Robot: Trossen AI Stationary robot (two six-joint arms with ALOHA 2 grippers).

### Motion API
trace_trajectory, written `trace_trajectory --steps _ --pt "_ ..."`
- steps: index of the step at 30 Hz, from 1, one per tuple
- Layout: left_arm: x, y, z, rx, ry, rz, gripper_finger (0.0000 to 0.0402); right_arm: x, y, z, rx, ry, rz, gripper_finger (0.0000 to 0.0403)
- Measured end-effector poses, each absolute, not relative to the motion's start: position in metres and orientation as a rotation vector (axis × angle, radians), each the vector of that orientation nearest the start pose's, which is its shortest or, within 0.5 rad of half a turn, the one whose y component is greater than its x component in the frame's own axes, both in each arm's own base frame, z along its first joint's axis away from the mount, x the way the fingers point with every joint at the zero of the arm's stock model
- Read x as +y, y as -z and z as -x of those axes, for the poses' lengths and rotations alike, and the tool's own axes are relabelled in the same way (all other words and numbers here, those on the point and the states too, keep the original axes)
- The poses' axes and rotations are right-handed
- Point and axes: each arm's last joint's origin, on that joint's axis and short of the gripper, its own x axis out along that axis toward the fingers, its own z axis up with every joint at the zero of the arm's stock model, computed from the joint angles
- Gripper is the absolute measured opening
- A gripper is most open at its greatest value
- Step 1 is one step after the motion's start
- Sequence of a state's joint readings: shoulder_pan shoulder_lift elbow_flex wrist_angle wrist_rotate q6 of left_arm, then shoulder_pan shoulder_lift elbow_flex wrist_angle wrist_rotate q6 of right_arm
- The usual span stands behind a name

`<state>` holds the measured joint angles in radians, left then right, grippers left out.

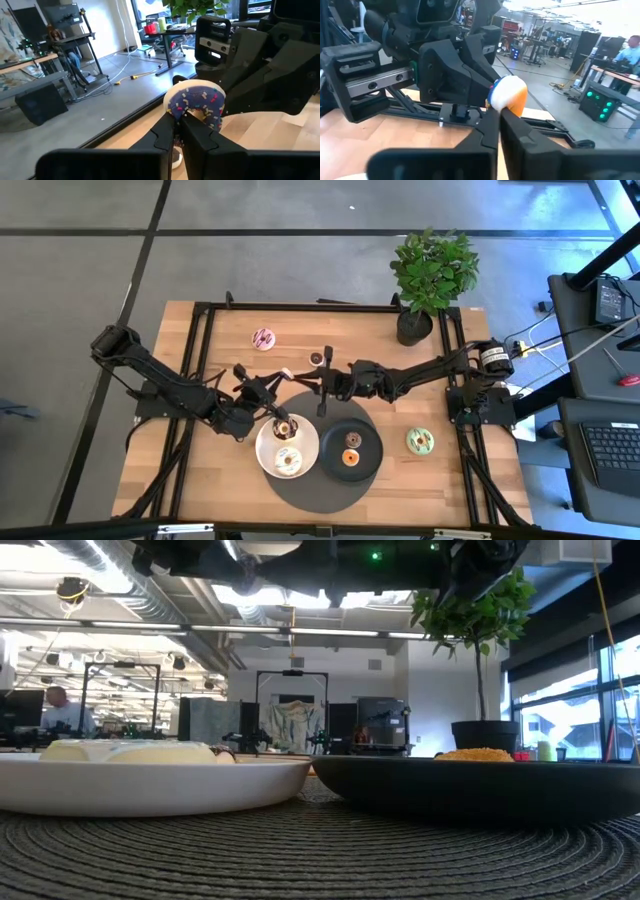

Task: Pick & Place donuts
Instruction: Put the small violet donut on the black plate

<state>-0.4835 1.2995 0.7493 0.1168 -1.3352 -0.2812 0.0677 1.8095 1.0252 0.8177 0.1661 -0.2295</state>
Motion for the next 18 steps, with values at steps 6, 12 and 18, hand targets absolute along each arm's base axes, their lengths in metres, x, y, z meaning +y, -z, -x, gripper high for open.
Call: trace_trajectory --steps 6,12,18 --pt "-0.094 -0.250 -0.241 0.165 -0.866 -0.120 0.0028 0.020 -0.232 -0.393 0.027 0.178 0.244 0.0014" --pt "-0.096 -0.250 -0.240 0.166 -0.856 -0.119 0.0033 0.019 -0.238 -0.387 0.072 0.177 0.247 0.0005" --pt "-0.100 -0.251 -0.240 0.161 -0.819 -0.102 0.0060 0.018 -0.248 -0.378 0.132 0.177 0.251 0.0003"
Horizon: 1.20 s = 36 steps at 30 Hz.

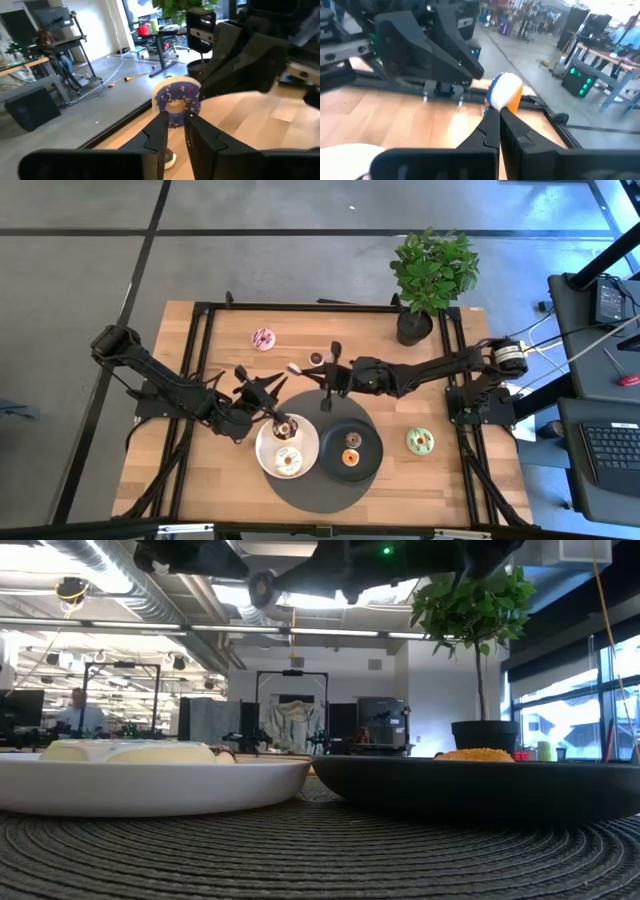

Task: Pick & Place donuts
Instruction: Put the small violet donut on the black plate

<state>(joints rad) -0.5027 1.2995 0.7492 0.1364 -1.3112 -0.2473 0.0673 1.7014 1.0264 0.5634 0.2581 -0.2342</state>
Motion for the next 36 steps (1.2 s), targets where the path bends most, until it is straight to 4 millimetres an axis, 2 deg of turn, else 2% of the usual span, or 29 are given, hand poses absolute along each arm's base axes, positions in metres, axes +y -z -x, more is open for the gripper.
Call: trace_trajectory --steps 4,8,13,18,23,27,36 --pt "-0.105 -0.251 -0.238 0.172 -0.790 -0.133 0.0075 0.017 -0.254 -0.362 0.280 0.161 0.201 0.0003" --pt "-0.107 -0.253 -0.236 0.165 -0.780 -0.131 0.0081 0.020 -0.258 -0.339 0.466 0.058 0.076 0.0003" --pt "-0.107 -0.254 -0.237 0.163 -0.782 -0.129 0.0080 0.041 -0.250 -0.324 0.631 -0.106 -0.109 0.0003" --pt "-0.106 -0.254 -0.237 0.163 -0.785 -0.128 0.0077 0.074 -0.237 -0.321 0.731 -0.208 -0.238 0.0003" --pt "-0.107 -0.253 -0.238 0.175 -0.733 -0.118 0.0081 0.101 -0.224 -0.320 0.801 -0.288 -0.292 0.0003" --pt "-0.108 -0.253 -0.239 0.180 -0.702 -0.109 0.0081 0.108 -0.207 -0.325 0.853 -0.275 -0.311 0.0003" --pt "-0.108 -0.253 -0.239 0.180 -0.693 -0.105 0.0079 0.110 -0.168 -0.337 0.952 -0.232 -0.340 0.0003"
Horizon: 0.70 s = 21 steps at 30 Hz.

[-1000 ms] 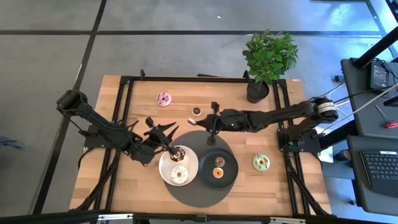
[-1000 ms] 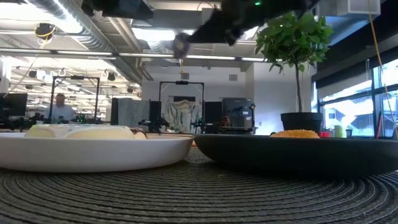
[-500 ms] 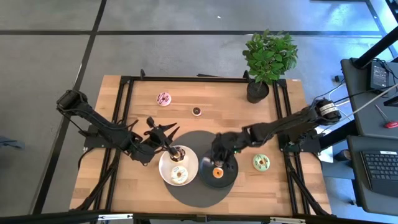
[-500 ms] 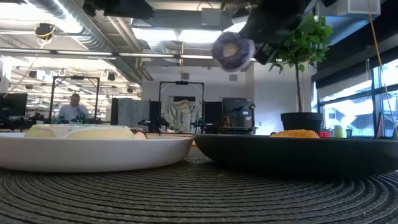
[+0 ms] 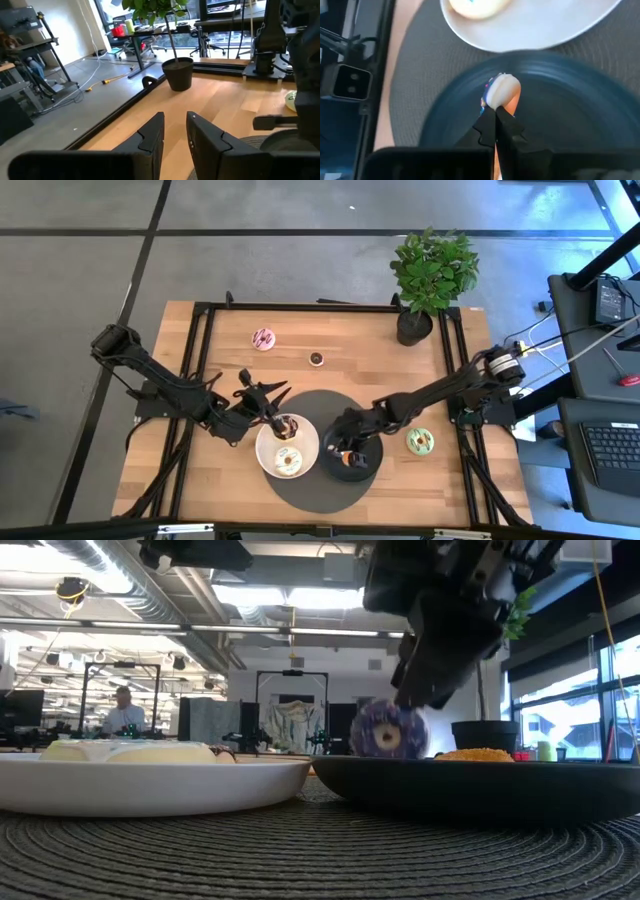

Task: Pick & Place donuts
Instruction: Put the small violet donut on the black plate

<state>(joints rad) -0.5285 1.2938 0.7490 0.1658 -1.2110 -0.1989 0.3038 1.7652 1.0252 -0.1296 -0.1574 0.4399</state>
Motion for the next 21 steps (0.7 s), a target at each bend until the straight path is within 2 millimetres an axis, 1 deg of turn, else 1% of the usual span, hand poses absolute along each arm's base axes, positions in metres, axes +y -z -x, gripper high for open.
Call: trace_trajectory --steps 6,12,21 --pt "-0.1081 -0.2530 -0.2389 0.181 -0.693 -0.105 0.0082 0.1105 -0.1650 -0.3377 0.958 -0.229 -0.336 0.0003" --pt "-0.1081 -0.2530 -0.2389 0.180 -0.693 -0.105 0.0077 0.1100 -0.1649 -0.3378 0.954 -0.215 -0.330 0.0015" --pt "-0.1081 -0.2530 -0.2389 0.172 -0.695 -0.083 0.0075 0.1098 -0.1643 -0.3371 0.964 -0.211 -0.333 0.0011"
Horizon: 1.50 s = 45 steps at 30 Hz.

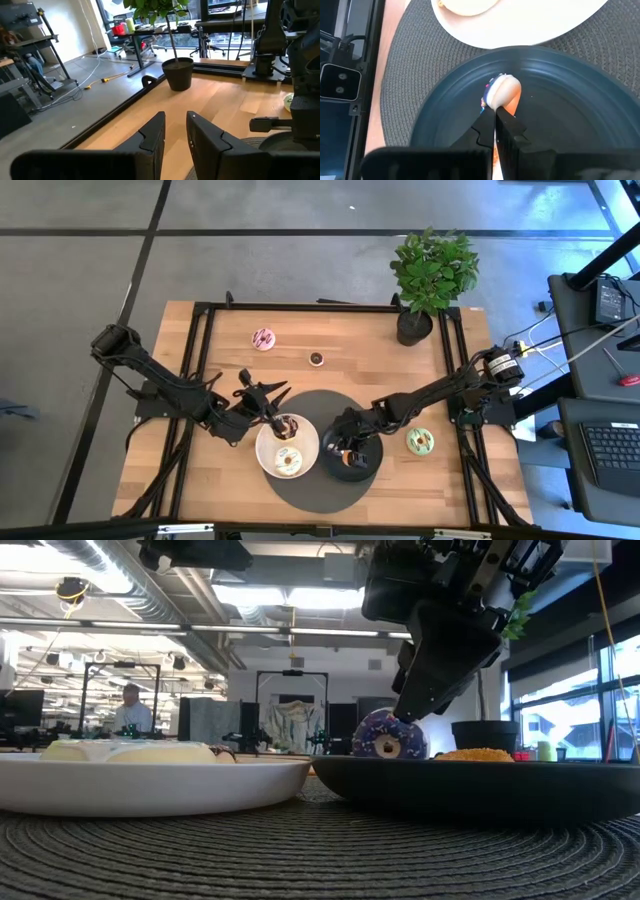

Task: Pick & Place donuts
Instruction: Put the small violet donut on the black plate

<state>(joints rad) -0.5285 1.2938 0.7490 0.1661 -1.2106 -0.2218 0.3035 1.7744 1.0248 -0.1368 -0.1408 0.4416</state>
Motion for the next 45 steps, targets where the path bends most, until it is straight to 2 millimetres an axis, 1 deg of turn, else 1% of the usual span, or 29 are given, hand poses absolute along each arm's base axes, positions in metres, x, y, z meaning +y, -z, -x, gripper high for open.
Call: trace_trajectory --steps 8,17,21,26,33,45 --pt "-0.1081 -0.2530 -0.2390 0.172 -0.695 -0.082 0.0079 0.1100 -0.1648 -0.3377 0.957 -0.212 -0.335 0.0018" --pt "-0.1081 -0.2530 -0.2390 0.172 -0.695 -0.082 0.0076 0.1115 -0.1656 -0.3382 0.945 -0.219 -0.337 0.0012" --pt "-0.1081 -0.2530 -0.2390 0.172 -0.695 -0.082 0.0080 0.1168 -0.1666 -0.3404 0.908 -0.242 -0.337 0.0014" --pt "-0.1081 -0.2530 -0.2390 0.172 -0.695 -0.082 0.0081 0.1178 -0.1621 -0.3401 0.931 -0.238 -0.342 0.0017" --pt "-0.1080 -0.2531 -0.2389 0.172 -0.695 -0.081 0.0075 0.1179 -0.1621 -0.3401 0.932 -0.240 -0.347 0.0018" --pt "-0.1081 -0.2531 -0.2389 0.172 -0.695 -0.081 0.0077 0.1176 -0.1617 -0.3397 0.934 -0.241 -0.328 0.0023"
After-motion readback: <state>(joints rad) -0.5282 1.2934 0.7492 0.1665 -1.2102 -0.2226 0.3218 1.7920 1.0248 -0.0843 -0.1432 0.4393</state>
